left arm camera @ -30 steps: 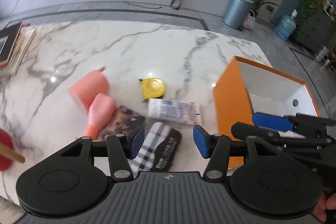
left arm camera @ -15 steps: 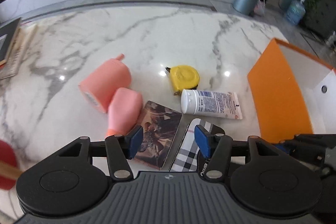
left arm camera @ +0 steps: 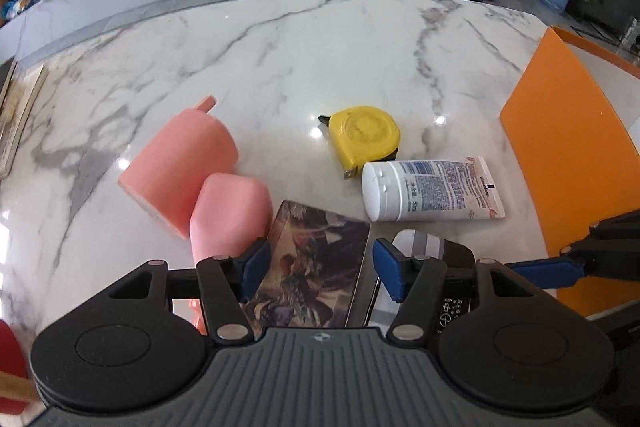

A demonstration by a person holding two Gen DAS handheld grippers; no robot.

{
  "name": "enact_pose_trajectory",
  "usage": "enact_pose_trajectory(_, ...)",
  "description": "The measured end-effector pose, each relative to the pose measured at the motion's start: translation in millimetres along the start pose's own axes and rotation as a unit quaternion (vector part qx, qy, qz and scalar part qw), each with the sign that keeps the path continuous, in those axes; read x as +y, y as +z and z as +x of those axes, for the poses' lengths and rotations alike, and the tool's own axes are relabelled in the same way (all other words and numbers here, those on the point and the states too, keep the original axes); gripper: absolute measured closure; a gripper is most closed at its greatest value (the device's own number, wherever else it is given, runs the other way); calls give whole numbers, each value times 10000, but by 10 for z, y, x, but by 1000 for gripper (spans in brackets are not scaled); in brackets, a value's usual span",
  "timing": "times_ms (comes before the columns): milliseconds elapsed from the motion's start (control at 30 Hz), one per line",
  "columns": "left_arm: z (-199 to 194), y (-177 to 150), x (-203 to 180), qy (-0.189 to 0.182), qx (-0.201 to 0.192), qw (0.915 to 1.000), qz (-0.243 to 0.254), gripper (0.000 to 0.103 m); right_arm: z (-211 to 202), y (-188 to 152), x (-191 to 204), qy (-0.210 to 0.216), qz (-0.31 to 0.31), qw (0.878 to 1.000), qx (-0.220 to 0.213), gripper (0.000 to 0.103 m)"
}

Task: Organize rigid objects
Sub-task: 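Grasp the anime card pack with the left gripper while the right gripper grasps the black plaid case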

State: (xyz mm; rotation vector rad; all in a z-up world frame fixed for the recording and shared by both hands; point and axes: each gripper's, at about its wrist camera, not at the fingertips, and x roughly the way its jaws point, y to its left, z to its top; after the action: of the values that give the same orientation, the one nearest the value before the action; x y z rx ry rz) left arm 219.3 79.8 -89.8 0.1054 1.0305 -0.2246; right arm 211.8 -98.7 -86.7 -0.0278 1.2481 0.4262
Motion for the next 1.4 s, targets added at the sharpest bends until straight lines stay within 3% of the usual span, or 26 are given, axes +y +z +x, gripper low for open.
enact_pose_trajectory(167,59,6,-65,102,-199,9989,409,31,45,22,-15,-73,5,10000,40,55)
enact_pose_trajectory(433,121,-4,106,-268,-188,9992,236,29,52,26,-26,-94,36,9999,19,55)
enact_pose_trajectory(633,129,-11,79,-219,-118,9989,390,31,93,12,-6,-46,91,9999,37,55)
enact_pose_trajectory(1067,46,-142,259,-436,566,9953,-660,34,110,-7,43,215,110,9995,192,57)
enact_pose_trajectory(1267,9,-192,216,-746,837,9906,-784,34,58,-30,89,-173,-168,9995,201,57)
enact_pose_trajectory(1400,4,-217,239,-921,907,9865,-1002,34,35,-47,59,-202,-74,9996,194,53)
